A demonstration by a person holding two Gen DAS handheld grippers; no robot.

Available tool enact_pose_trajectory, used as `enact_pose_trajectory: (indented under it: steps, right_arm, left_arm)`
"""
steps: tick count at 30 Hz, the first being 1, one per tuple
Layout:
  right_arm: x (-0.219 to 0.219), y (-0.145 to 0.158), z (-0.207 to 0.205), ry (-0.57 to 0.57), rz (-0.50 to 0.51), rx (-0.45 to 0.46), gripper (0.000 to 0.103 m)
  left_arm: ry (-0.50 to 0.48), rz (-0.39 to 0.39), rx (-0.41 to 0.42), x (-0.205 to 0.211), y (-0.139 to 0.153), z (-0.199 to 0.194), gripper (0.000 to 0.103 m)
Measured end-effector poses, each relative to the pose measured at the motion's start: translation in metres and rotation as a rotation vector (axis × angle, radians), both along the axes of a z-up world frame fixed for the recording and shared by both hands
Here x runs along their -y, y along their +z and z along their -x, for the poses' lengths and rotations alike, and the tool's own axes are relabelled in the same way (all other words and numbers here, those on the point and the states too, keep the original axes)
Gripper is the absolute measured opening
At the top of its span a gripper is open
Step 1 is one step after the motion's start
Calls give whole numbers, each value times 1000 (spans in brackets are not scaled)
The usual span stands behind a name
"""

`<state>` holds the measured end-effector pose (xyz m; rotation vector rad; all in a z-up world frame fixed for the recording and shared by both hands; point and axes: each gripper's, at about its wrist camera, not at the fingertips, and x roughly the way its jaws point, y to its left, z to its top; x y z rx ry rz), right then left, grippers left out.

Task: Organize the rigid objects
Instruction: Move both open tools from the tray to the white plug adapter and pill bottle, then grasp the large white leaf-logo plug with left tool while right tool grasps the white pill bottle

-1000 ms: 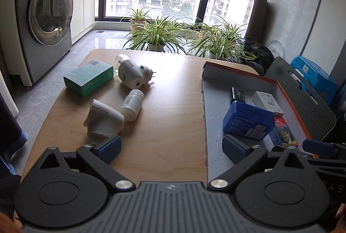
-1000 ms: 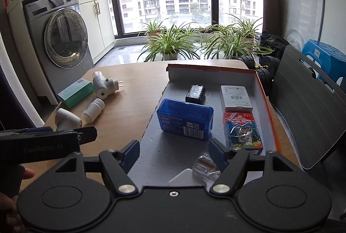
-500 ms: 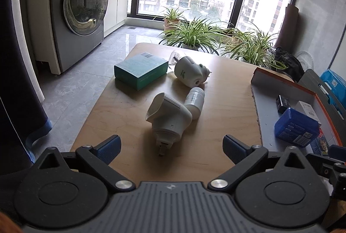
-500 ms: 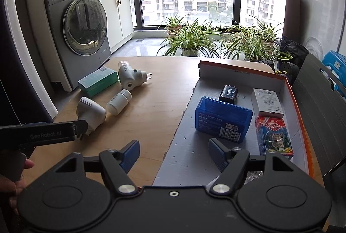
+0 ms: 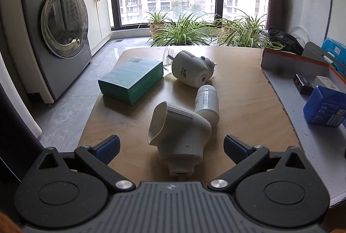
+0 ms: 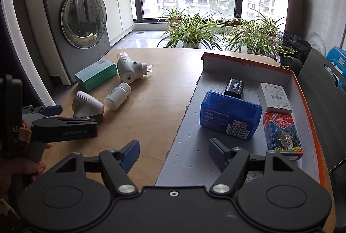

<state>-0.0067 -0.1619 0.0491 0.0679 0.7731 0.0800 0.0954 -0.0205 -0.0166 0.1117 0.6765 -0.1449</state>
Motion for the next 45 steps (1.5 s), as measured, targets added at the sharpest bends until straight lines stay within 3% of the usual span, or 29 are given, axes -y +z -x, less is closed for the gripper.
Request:
enact_pose_trajectory:
  steps: [4, 10, 14, 27, 34, 35, 36, 45]
  right_arm:
    - [-7, -3, -11, 5, -4, -9, 83]
    - [-24, -6, -36, 24, -20, -15, 83]
    - [-40, -9, -58, 47, -33, -10, 83]
    - [-102, -43, -149, 72, -79, -91, 80]
    - [-120, -51, -167, 88, -32, -86, 61]
    - [-121, -51, -168, 89, -21, -80, 56]
    - [-121, -51, -170, 86, -4, -79, 40]
    - [-100, -26, -135, 54, 19, -10, 40]
  left_arm:
    - [-21, -9, -4, -2, -9, -15, 102]
    - [-55, 57, -6, -19, -14, -23, 70]
    - [-62, 108, -2, -27, -11, -20, 69]
    - [85, 223, 56, -70, 9, -14, 69]
    - [106, 229, 52, -71, 10, -17, 69]
    - [107, 232, 49, -71, 10, -17, 69]
    - [108, 232, 50, -71, 11, -17, 69]
    - [78, 226, 55, -66, 18, -13, 69]
